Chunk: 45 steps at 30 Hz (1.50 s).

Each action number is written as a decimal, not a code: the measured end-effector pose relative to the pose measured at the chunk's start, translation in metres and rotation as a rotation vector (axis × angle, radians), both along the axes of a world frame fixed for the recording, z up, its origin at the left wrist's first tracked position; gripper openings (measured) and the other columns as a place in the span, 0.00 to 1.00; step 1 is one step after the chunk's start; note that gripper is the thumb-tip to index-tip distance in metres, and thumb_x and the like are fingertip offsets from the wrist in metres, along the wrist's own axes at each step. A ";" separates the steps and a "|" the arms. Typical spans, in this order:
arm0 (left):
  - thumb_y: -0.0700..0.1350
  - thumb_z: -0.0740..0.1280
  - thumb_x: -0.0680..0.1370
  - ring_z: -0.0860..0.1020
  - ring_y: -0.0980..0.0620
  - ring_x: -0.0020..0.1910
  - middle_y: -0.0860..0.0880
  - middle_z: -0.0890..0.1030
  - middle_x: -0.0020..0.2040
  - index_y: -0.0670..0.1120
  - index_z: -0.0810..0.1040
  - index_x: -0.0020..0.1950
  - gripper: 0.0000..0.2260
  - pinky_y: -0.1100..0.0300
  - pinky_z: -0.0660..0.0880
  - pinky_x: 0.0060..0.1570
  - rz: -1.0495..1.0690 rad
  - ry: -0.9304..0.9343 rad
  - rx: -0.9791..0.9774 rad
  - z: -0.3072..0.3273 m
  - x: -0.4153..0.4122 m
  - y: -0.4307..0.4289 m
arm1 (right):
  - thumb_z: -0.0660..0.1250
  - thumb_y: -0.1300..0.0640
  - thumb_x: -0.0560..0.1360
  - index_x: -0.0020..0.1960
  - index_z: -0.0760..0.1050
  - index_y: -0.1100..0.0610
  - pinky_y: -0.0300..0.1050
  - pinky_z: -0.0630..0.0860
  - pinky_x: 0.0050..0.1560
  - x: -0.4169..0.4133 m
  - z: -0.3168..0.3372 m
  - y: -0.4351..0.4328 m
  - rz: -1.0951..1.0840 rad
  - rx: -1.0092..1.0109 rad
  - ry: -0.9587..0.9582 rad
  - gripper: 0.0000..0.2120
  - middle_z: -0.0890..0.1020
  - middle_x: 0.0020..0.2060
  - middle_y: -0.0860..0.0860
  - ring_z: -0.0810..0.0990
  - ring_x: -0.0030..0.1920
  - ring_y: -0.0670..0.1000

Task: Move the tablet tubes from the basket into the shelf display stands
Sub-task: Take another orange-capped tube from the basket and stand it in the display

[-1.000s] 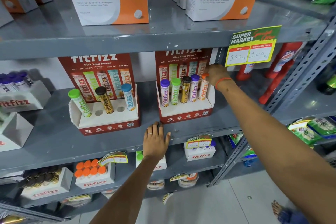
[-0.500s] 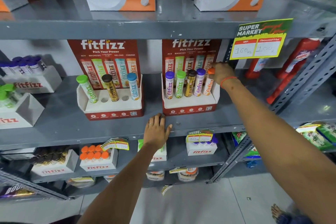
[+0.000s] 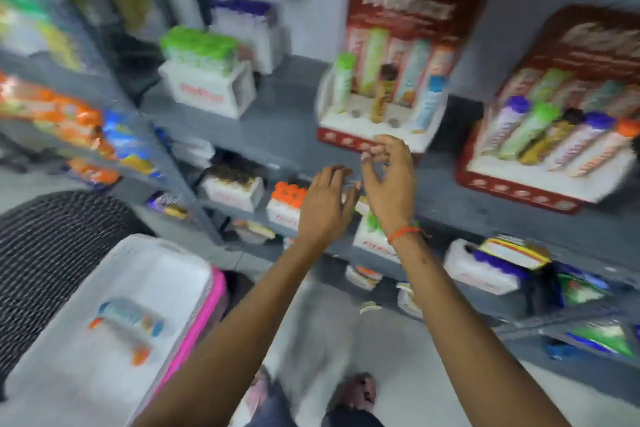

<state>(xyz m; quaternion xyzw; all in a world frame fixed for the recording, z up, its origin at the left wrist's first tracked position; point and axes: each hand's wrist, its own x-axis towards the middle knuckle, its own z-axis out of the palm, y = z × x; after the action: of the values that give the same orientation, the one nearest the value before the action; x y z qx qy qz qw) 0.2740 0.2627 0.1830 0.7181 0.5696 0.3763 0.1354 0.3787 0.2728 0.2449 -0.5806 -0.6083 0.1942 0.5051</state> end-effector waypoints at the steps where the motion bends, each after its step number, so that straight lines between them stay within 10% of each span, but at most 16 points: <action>1: 0.46 0.61 0.79 0.74 0.41 0.55 0.40 0.77 0.55 0.41 0.74 0.58 0.11 0.49 0.71 0.55 0.104 -0.028 -0.015 -0.010 -0.033 -0.018 | 0.66 0.64 0.74 0.58 0.74 0.63 0.58 0.77 0.55 -0.030 -0.014 -0.006 0.075 -0.028 0.005 0.13 0.79 0.49 0.60 0.79 0.48 0.58; 11: 0.49 0.60 0.79 0.77 0.39 0.49 0.41 0.82 0.51 0.43 0.76 0.54 0.12 0.50 0.72 0.51 0.882 0.045 -0.498 -0.145 -0.259 -0.231 | 0.69 0.68 0.70 0.56 0.75 0.69 0.54 0.74 0.56 -0.298 -0.129 -0.110 0.812 -0.222 -0.255 0.15 0.79 0.51 0.65 0.78 0.51 0.64; 23: 0.50 0.67 0.76 0.80 0.40 0.36 0.40 0.81 0.39 0.40 0.79 0.45 0.12 0.53 0.75 0.36 0.850 0.187 -0.834 -0.195 -0.265 -0.292 | 0.64 0.57 0.76 0.62 0.73 0.65 0.51 0.74 0.57 -0.411 -0.242 -0.166 1.154 -0.574 -0.953 0.17 0.78 0.59 0.65 0.77 0.59 0.63; 28: 0.55 0.49 0.82 0.76 0.40 0.49 0.40 0.79 0.50 0.42 0.75 0.52 0.21 0.49 0.71 0.46 0.823 0.155 -0.912 -0.219 -0.263 -0.301 | 0.71 0.49 0.71 0.63 0.73 0.63 0.50 0.77 0.56 -0.428 -0.264 -0.175 1.184 -0.610 -1.140 0.26 0.80 0.59 0.62 0.79 0.59 0.61; 45: 0.57 0.48 0.81 0.77 0.41 0.53 0.42 0.78 0.54 0.43 0.75 0.56 0.23 0.50 0.74 0.50 0.847 0.149 -0.970 -0.219 -0.262 -0.298 | 0.73 0.53 0.70 0.65 0.66 0.62 0.51 0.77 0.58 -0.406 -0.271 -0.152 1.183 -0.634 -1.215 0.29 0.77 0.61 0.61 0.77 0.60 0.61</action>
<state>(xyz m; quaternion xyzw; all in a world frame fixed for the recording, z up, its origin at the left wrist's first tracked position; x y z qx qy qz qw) 0.0124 -0.0352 -0.0362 0.3128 0.9167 0.0463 0.2444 -0.0276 0.1209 -0.0257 -0.2873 -0.8873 0.2406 -0.2690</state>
